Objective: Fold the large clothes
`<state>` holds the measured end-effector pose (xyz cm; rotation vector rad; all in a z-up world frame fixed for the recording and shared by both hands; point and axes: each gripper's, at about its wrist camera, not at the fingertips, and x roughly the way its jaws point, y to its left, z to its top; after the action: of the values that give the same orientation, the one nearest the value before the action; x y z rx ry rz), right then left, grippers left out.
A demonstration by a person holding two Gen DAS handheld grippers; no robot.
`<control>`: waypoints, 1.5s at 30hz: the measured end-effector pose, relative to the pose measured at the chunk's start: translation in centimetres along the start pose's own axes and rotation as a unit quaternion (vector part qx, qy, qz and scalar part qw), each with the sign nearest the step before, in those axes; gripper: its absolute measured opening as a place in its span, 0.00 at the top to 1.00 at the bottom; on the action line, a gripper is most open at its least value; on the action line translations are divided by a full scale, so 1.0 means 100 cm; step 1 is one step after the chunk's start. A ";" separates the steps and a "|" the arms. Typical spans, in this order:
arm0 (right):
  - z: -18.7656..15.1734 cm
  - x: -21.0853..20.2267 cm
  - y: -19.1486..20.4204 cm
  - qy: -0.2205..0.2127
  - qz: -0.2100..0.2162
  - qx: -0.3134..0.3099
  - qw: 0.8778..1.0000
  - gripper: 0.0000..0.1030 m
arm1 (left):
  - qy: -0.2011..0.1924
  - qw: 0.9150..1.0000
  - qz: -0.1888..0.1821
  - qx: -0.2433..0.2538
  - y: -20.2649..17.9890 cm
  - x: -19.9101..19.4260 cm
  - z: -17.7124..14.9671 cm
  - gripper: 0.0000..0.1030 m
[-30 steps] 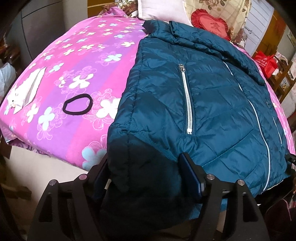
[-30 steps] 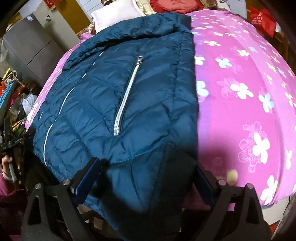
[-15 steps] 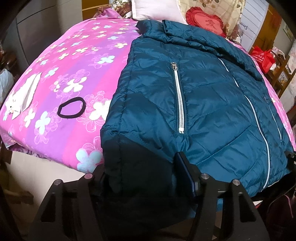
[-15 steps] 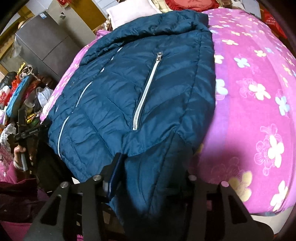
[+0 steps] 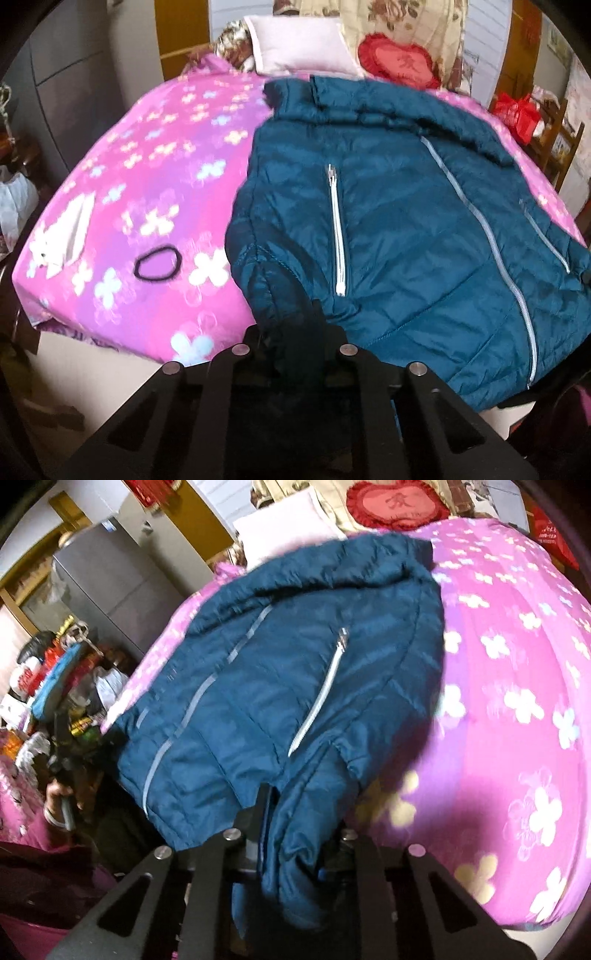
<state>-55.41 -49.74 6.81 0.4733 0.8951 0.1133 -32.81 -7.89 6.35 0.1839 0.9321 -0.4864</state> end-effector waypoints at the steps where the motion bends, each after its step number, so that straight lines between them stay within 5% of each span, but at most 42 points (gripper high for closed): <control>1: 0.003 -0.003 0.001 -0.004 0.001 -0.002 1.000 0.82 | -0.009 1.000 -0.004 -0.008 0.003 -0.005 0.005 1.00; 6: 0.026 -0.025 0.004 -0.044 0.003 -0.011 0.999 0.83 | -0.048 0.998 -0.020 -0.041 0.015 -0.025 0.032 1.00; 20: 0.127 -0.043 0.002 -0.139 -0.038 -0.018 0.989 0.83 | -0.126 0.991 0.021 -0.050 0.004 -0.030 0.131 1.00; 45: 0.296 0.034 -0.053 -0.140 -0.131 0.011 0.981 0.83 | -0.137 0.984 0.102 -0.050 -0.017 0.070 0.290 1.00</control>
<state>-30.89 -63.84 17.69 0.3766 0.6754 -0.2010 -9.12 -21.96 17.94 0.1165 0.6573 -0.2653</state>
